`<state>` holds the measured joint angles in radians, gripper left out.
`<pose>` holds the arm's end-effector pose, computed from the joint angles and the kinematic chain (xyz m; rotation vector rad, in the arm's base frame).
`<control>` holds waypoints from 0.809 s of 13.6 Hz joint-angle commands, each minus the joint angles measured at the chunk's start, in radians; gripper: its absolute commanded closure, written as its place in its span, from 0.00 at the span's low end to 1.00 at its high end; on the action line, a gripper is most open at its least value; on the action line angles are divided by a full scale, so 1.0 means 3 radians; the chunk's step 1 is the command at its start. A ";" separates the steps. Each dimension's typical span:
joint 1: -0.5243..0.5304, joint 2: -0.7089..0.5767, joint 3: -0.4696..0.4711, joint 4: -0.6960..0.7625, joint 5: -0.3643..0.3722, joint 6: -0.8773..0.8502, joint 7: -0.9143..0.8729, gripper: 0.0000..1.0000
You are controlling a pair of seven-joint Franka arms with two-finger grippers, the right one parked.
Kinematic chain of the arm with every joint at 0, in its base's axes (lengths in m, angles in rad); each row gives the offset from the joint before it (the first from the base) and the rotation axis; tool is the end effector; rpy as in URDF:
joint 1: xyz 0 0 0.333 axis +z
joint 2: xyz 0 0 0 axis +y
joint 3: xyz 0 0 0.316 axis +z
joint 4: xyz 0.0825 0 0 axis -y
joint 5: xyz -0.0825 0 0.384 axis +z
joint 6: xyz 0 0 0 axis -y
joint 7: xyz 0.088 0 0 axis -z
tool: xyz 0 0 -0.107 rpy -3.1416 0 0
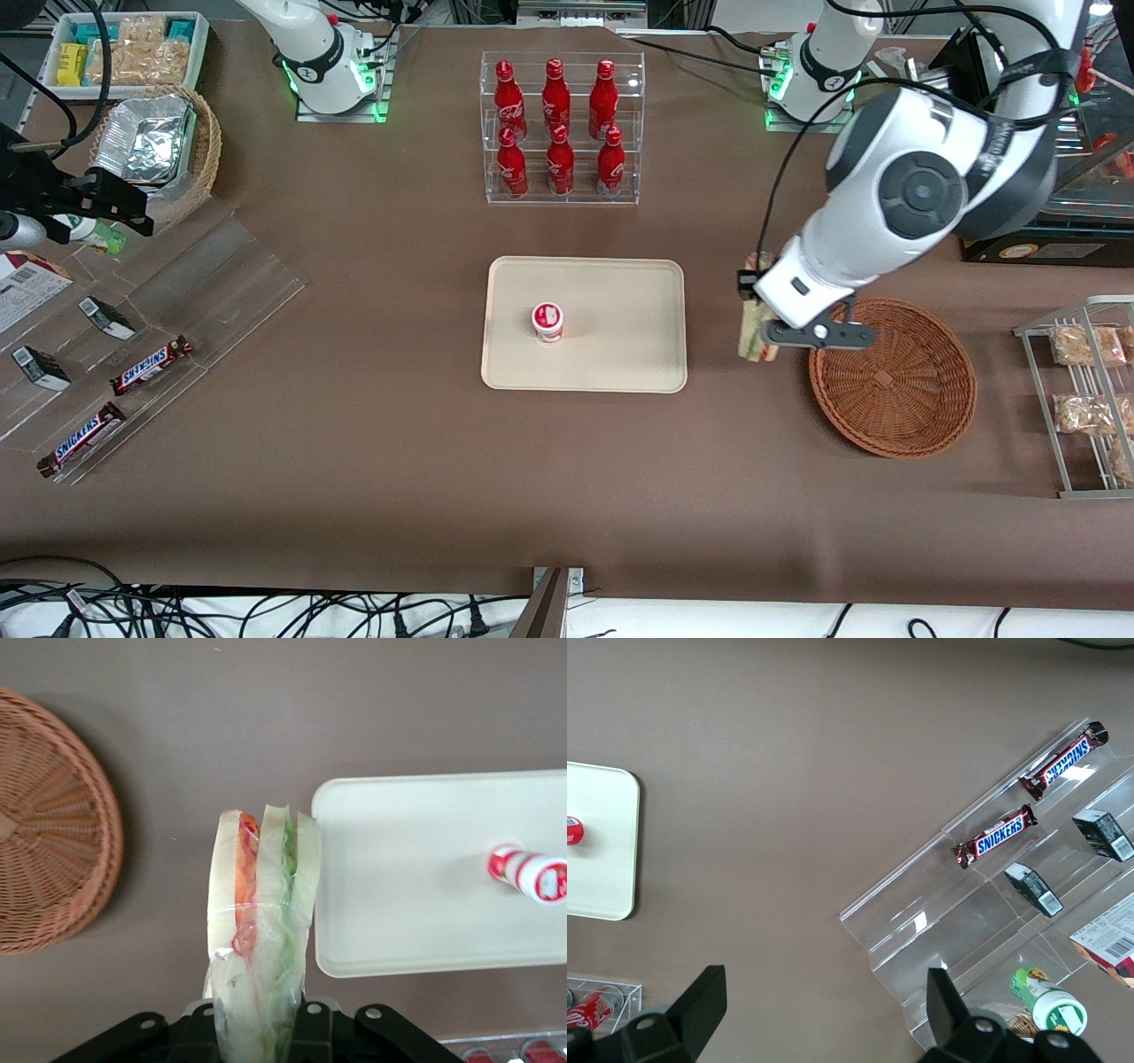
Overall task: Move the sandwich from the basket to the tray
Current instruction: 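Lift the sandwich and carry it toward the white tray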
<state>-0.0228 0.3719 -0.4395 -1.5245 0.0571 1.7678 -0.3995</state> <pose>0.6011 -0.2532 0.4545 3.0814 -0.0885 -0.1960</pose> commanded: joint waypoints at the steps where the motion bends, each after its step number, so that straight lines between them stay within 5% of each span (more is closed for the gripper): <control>1: -0.0113 0.0105 -0.0049 0.0020 -0.0063 0.0059 -0.0104 1.00; 9: -0.0476 0.0371 -0.0033 -0.0424 -0.0001 0.1075 -0.1020 1.00; 11: -0.0522 0.0417 -0.0033 -0.0588 0.0177 0.1270 -0.1132 1.00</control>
<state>-0.1695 0.5027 -0.4533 -1.6457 0.0665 2.0934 -0.6944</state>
